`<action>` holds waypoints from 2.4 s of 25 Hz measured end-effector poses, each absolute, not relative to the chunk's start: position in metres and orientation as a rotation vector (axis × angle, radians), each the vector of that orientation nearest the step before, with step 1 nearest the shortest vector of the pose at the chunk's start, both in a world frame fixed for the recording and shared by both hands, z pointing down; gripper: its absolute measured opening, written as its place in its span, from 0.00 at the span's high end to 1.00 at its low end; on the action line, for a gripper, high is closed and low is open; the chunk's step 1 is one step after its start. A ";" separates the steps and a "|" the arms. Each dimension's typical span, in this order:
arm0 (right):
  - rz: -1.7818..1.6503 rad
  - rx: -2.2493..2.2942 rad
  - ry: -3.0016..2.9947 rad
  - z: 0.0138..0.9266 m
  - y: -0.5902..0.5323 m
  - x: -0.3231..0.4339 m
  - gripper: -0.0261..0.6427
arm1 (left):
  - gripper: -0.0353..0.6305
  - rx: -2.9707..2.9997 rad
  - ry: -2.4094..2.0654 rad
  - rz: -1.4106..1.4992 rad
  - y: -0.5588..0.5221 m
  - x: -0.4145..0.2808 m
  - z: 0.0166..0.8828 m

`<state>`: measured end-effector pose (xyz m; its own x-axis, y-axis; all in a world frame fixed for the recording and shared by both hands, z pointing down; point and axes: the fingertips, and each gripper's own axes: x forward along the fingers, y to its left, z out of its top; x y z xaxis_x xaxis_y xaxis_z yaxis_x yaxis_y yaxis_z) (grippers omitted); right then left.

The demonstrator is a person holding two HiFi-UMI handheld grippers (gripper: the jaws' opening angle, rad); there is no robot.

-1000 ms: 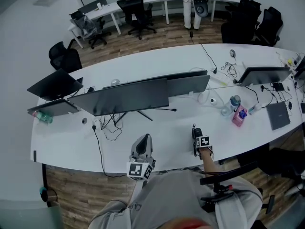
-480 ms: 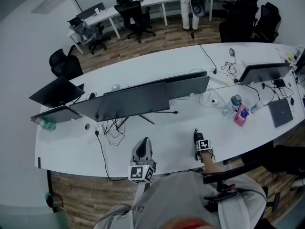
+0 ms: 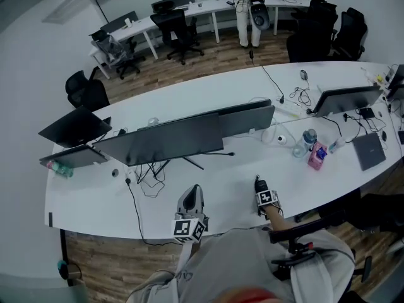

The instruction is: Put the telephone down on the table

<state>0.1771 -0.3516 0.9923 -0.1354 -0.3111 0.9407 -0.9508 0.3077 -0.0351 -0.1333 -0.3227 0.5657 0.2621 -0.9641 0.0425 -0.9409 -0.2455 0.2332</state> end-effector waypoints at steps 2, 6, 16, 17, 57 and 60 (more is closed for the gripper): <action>0.922 1.122 -1.662 0.998 -0.353 0.172 0.52 | 0.93 2.316 -1.783 -0.163 -0.322 -0.133 0.566; 1.012 0.983 -1.636 0.996 -0.353 0.169 0.52 | 0.93 2.303 -1.785 -0.184 -0.323 -0.134 0.564; 1.062 1.136 -1.975 0.865 -0.407 0.151 0.50 | 0.93 2.373 -1.754 -0.241 -0.352 -0.125 0.543; 1.022 1.162 -2.034 0.839 -0.414 0.149 0.50 | 0.93 2.384 -1.746 -0.244 -0.356 -0.124 0.541; 0.109 1.325 -2.805 0.527 -0.416 0.088 0.94 | 0.93 2.534 -1.633 -0.228 -0.357 -0.106 0.524; 0.126 1.327 -2.802 0.529 -0.417 0.086 0.94 | 0.93 2.527 -1.637 -0.228 -0.354 -0.108 0.527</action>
<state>0.0863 -0.4170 0.5294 -0.6334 -0.7707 0.0694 -0.7738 0.6308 -0.0571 -0.1081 -0.3539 0.5273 0.4029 -0.9133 -0.0599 -0.8950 -0.4068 0.1832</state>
